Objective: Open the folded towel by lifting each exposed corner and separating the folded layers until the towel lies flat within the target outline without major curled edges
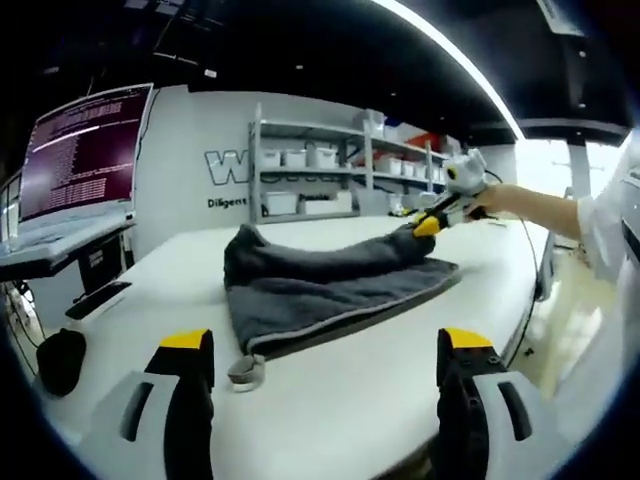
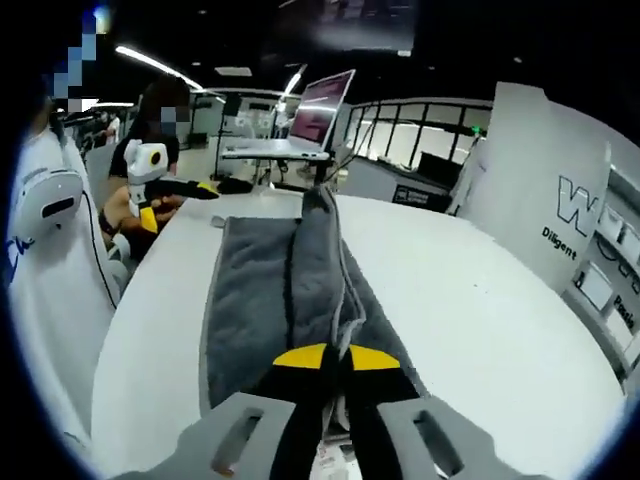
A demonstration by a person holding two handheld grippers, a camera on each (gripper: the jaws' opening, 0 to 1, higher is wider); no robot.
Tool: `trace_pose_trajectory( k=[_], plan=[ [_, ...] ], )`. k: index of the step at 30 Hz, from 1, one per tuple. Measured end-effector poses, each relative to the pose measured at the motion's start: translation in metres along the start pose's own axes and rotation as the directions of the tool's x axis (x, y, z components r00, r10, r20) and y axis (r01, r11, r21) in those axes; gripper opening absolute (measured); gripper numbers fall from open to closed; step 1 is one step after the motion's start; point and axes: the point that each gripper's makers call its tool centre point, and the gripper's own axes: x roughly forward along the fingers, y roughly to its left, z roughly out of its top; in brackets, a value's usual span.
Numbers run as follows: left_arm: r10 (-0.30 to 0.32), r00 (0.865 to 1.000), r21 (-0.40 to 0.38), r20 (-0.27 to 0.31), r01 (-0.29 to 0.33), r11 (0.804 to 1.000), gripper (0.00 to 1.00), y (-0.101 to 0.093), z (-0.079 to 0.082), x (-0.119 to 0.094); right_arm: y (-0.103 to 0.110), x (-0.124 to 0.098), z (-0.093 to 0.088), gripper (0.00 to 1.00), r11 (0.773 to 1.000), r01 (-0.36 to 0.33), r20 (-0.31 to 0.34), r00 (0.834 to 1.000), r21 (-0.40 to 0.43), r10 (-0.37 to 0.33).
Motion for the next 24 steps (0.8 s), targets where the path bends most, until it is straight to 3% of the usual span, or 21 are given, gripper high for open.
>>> trace_pose_trajectory(
  k=[7,12,13,16,18,20,21,22,24],
  plan=[
    [0.006,1.0,0.017,-0.001,-0.006,1.0,0.89,-0.001,0.0,-0.003,-0.051,0.001,0.044,0.01,0.988,0.131,0.053,0.991,-0.088,-0.127],
    [0.01,1.0,0.021,-0.006,-0.009,1.0,0.88,-0.001,0.0,-0.004,-0.078,0.006,0.062,0.01,0.973,0.204,0.074,0.978,-0.103,-0.197],
    [0.01,1.0,0.022,-0.005,-0.01,1.0,0.88,-0.002,0.001,-0.005,-0.113,0.009,0.072,0.01,0.963,0.252,0.084,0.966,-0.1,-0.244],
    [0.012,1.0,0.025,-0.003,-0.012,1.0,0.87,-0.002,0.002,-0.007,-0.143,0.018,0.072,0.01,0.929,0.355,0.075,0.934,-0.106,-0.349],
    [0.018,1.0,0.03,-0.006,-0.018,0.999,0.87,-0.001,0.002,-0.008,-0.169,0.028,0.066,0.01,0.911,0.407,0.055,0.913,-0.061,-0.404],
    [0.029,1.0,0.031,-0.007,-0.029,0.999,0.87,0.001,0.002,-0.01,-0.203,0.04,0.048,0.01,0.891,0.454,-0.009,0.891,-0.003,-0.454],
    [0.033,0.999,0.031,-0.006,-0.032,0.999,0.87,0.001,0.002,-0.011,-0.219,0.047,0.028,0.01,0.872,0.489,-0.063,0.871,0.018,-0.488],
    [0.035,0.999,0.028,-0.003,-0.035,0.999,0.87,0.002,0.002,-0.012,-0.213,0.047,0.019,0.01,0.867,0.498,-0.078,0.865,0.022,-0.495],
    [0.038,0.999,0.026,-0.004,-0.038,0.999,0.87,0.003,0.001,-0.013,-0.224,0.055,-0.025,0.01,0.837,0.545,-0.19,0.828,0.05,-0.528]
  ],
)
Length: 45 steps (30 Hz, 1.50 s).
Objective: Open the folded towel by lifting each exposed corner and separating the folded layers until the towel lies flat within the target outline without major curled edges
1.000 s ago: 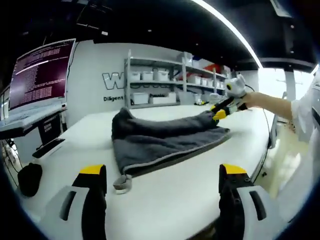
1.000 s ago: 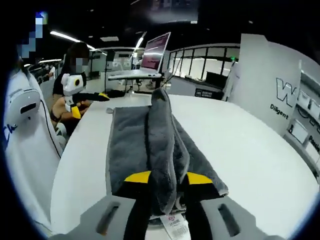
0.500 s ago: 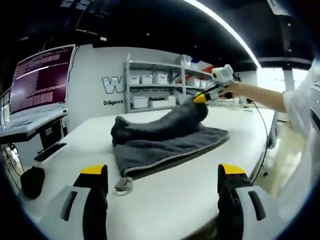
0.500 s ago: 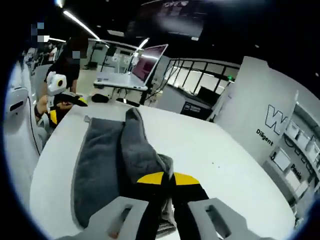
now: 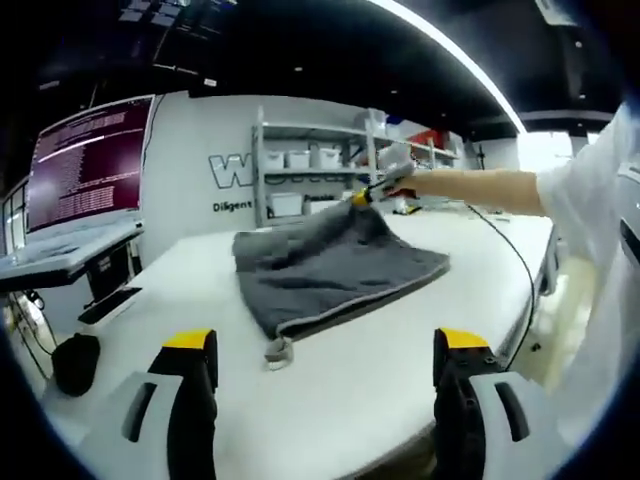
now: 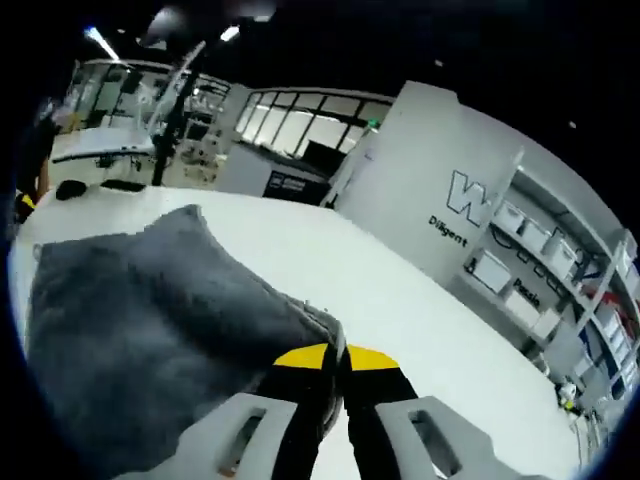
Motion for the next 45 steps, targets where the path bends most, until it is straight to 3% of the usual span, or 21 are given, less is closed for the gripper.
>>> trace_pose_trajectory(
  k=[4,6,8,11,14,17,20,24,29,31,37,38,40,45],
  plan=[
    [0.011,1.0,0.0,-0.007,-0.011,1.0,0.86,0.002,-0.002,-0.005,-0.01,0.017,-0.055,0.01,0.997,0.062,-0.115,0.992,0.046,-0.056],
    [0.012,1.0,-0.001,-0.008,-0.012,1.0,0.86,0.002,-0.002,-0.007,-0.006,0.014,-0.067,0.02,0.992,0.063,-0.109,0.993,0.111,-0.051],
    [0.013,1.0,0.002,-0.009,-0.013,1.0,0.86,0.002,-0.003,-0.007,-0.004,0.009,-0.072,0.05,0.991,0.057,-0.094,0.995,0.121,-0.045],
    [0.011,1.0,0.003,-0.012,-0.011,1.0,0.86,0.002,-0.003,-0.006,-0.005,-0.003,-0.069,0.16,0.996,0.042,-0.07,0.997,0.075,-0.037],
    [0.003,1.0,0.012,-0.02,-0.002,1.0,0.86,-0.002,-0.004,-0.001,-0.009,-0.018,-0.06,0.19,0.999,0.02,-0.034,0.999,0.033,-0.018],
    [-0.009,1.0,0.021,-0.024,0.009,1.0,0.86,-0.007,-0.004,0.002,-0.015,-0.038,-0.045,0.28,0.999,0.02,0.038,0.999,0.048,-0.022],
    [-0.03,0.999,0.025,-0.024,0.031,0.999,0.86,-0.014,-0.004,0.005,-0.021,-0.079,-0.021,0.33,1.0,0.013,0.153,0.988,-0.005,-0.012],
    [-0.045,0.998,0.032,-0.039,0.047,0.998,0.86,-0.018,-0.005,0.007,-0.001,-0.137,0.001,0.42,0.999,-0.045,0.282,0.958,-0.012,0.046],
    [-0.071,0.996,0.029,-0.047,0.072,0.997,0.87,-0.022,-0.002,0.01,0.019,-0.192,0.0,0.55,0.993,-0.084,0.318,0.942,-0.082,0.106],
    [-0.079,0.996,0.025,-0.044,0.08,0.996,0.89,-0.024,0.001,0.012,0.037,-0.217,0.0,0.59,0.991,-0.107,0.356,0.925,-0.083,0.13],
    [-0.103,0.994,0.012,-0.034,0.104,0.995,0.89,-0.028,0.006,0.014,0.074,-0.242,-0.012,0.76,0.983,-0.174,0.35,0.919,-0.06,0.183],
    [-0.111,0.993,0.01,-0.033,0.112,0.994,0.9,-0.029,0.007,0.015,0.111,-0.26,-0.031,0.78,0.972,-0.228,0.295,0.926,-0.059,0.235],
    [-0.121,0.992,0.01,-0.036,0.122,0.993,0.9,-0.03,0.009,0.015,0.129,-0.27,-0.041,0.81,0.969,-0.243,0.279,0.929,-0.04,0.245],
    [-0.135,0.99,-0.011,-0.027,0.135,0.991,0.91,-0.03,0.013,0.014,0.152,-0.286,-0.049,0.89,0.965,-0.257,0.292,0.928,0.044,0.233]
  ],
)
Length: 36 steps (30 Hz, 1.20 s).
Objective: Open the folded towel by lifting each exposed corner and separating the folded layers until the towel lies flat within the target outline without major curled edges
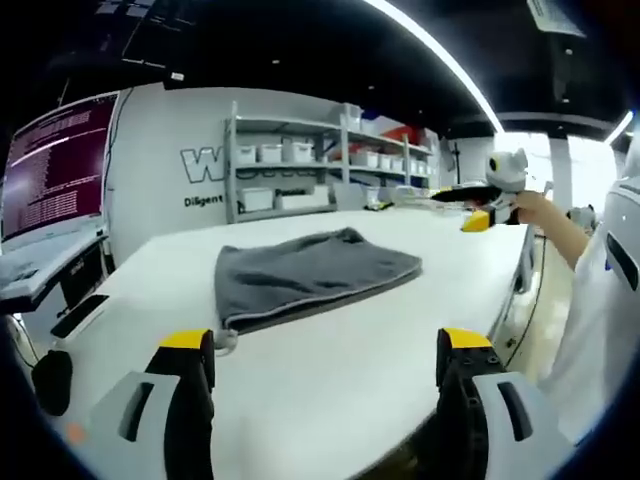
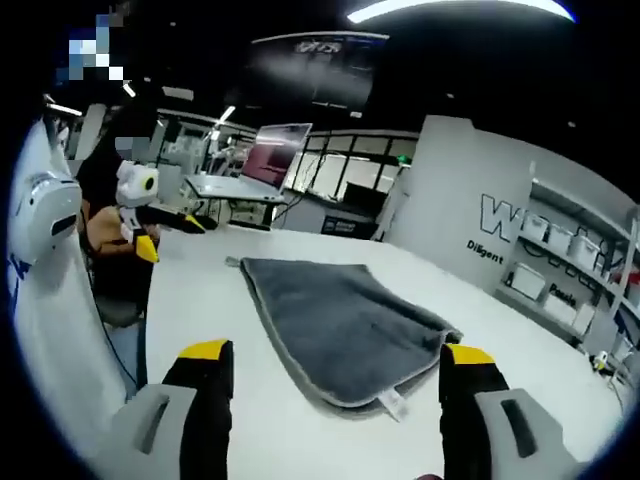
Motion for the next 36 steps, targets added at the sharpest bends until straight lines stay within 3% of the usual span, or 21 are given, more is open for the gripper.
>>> trace_pose_trajectory(
  k=[4,9,13,21,28,36],
  plan=[
    [-0.002,1.0,-0.009,-0.004,0.002,1.0,0.92,0.0,-0.001,0.0,0.017,-0.004,-0.01,0.99,0.997,0.013,-0.019,1.0,0.073,-0.012],
    [-0.006,1.0,-0.005,-0.03,0.005,1.0,0.95,-0.002,-0.005,0.0,0.04,-0.002,-0.02,0.99,0.996,-0.024,-0.038,0.999,0.087,0.028],
    [-0.007,0.999,-0.012,-0.035,0.007,1.0,0.97,-0.004,-0.007,-0.002,0.047,-0.001,-0.021,0.99,0.996,-0.033,-0.039,0.999,0.088,0.036],
    [-0.021,0.998,-0.012,-0.059,0.02,1.0,0.99,-0.007,-0.013,-0.006,0.032,0.008,-0.031,0.99,0.997,-0.001,-0.062,0.998,0.08,0.006],
    [-0.019,0.999,-0.022,-0.048,0.018,1.0,0.99,-0.007,-0.012,-0.012,0.013,0.024,-0.048,0.99,0.997,0.013,-0.112,0.994,0.073,-0.005],
    [-0.009,0.999,-0.015,-0.045,0.009,1.0,0.99,-0.007,-0.012,-0.014,0.003,0.044,-0.063,0.79,0.998,0.006,-0.148,0.989,0.057,0.002]
  ],
)
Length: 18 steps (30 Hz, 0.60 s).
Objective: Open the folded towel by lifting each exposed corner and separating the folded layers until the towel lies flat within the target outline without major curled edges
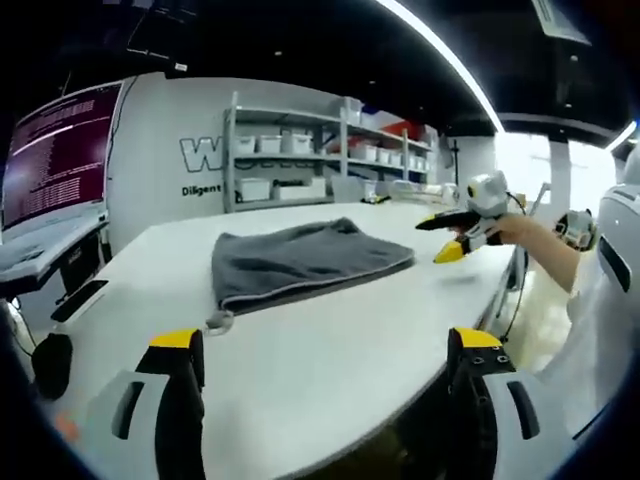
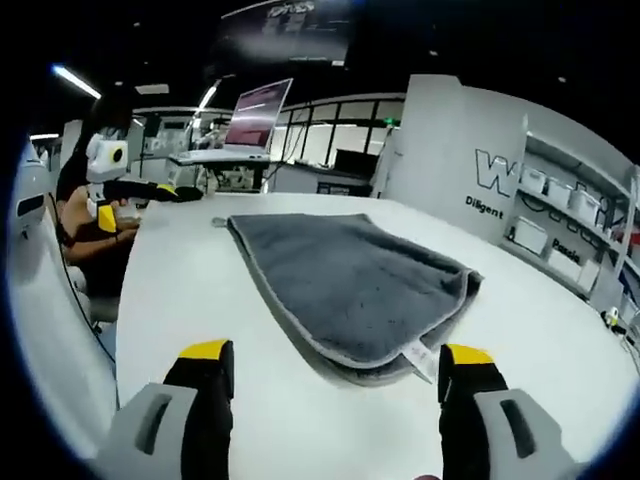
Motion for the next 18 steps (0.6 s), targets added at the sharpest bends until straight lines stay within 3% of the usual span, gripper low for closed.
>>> trace_pose_trajectory(
  k=[4,7,10,18],
  plan=[
    [-0.002,1.0,0.001,-0.003,0.002,1.0,0.99,-0.001,0.0,0.001,0.002,0.006,-0.005,0.61,0.998,-0.006,-0.024,1.0,-0.058,0.005],
    [-0.008,1.0,0.003,0.003,0.008,1.0,0.99,-0.002,0.001,0.001,0.003,0.011,-0.01,0.47,0.974,-0.01,-0.06,0.998,-0.227,-0.004],
    [-0.013,1.0,0.006,0.003,0.013,1.0,0.99,-0.004,0.002,0.003,0.004,0.013,-0.006,0.3,0.957,0.0,-0.038,0.999,-0.29,-0.011],
    [-0.029,1.0,0.026,-0.009,0.03,0.999,0.99,-0.011,0.002,0.008,-0.002,0.016,-0.016,0.17,0.922,0.007,-0.098,0.994,-0.386,-0.049]
  ],
)
